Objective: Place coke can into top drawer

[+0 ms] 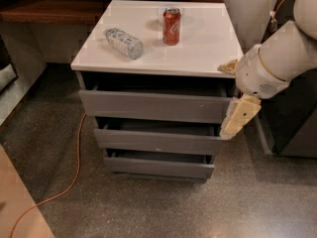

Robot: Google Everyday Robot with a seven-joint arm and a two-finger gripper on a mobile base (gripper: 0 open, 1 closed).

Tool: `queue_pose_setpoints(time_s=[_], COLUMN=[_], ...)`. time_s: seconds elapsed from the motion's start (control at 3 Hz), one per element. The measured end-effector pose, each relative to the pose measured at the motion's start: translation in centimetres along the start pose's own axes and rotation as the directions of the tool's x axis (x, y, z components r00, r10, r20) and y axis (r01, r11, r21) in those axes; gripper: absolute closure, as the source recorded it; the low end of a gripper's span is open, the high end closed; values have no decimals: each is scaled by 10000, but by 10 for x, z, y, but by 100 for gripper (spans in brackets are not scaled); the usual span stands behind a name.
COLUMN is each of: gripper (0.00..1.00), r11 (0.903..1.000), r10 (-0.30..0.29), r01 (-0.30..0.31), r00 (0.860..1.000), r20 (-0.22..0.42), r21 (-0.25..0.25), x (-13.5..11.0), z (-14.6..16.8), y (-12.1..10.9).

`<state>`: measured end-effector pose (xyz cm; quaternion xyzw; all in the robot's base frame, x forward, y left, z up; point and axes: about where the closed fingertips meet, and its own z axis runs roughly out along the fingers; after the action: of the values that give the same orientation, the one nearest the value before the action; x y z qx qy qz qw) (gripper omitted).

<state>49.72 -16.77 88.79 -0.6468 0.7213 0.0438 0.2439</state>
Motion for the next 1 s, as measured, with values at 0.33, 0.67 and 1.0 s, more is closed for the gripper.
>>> queue_pose_setpoints(time_s=[0.33, 0.67, 1.0], gripper=[0, 0, 0], r11=[9987, 9987, 9981], r10=[-451, -451, -618], r01=[432, 432, 615], r00=[9962, 9962, 9942], r20=[752, 752, 882], r21=[265, 265, 54], x=[6, 6, -1], z=[51, 51, 60], y=[-15, -15, -18])
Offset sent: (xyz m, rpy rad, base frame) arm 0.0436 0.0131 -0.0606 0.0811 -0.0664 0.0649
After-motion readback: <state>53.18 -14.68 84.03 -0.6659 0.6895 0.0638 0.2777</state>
